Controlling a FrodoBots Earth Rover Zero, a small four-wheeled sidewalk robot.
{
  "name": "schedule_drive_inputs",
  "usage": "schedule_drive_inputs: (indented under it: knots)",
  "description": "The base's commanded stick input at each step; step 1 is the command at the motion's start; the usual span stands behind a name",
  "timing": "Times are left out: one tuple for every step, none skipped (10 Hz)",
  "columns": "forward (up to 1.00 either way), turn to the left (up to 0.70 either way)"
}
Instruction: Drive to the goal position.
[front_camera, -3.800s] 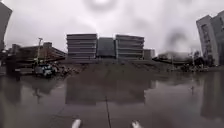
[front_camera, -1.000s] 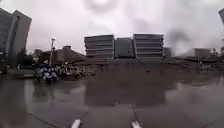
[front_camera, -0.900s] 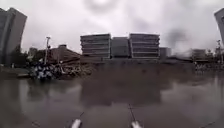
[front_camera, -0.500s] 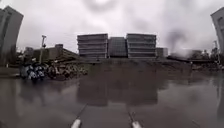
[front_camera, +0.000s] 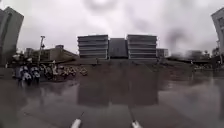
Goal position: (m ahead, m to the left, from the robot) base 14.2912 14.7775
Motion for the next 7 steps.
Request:
schedule_drive_inputs:
  knots:
    - [0.70,0.00]
    - [0.70,0.00]
    - [0.70,0.00]
    - [0.70,0.00]
    - [0.70,0.00]
    - [0.70,0.00]
    - [0.70,-0.01]
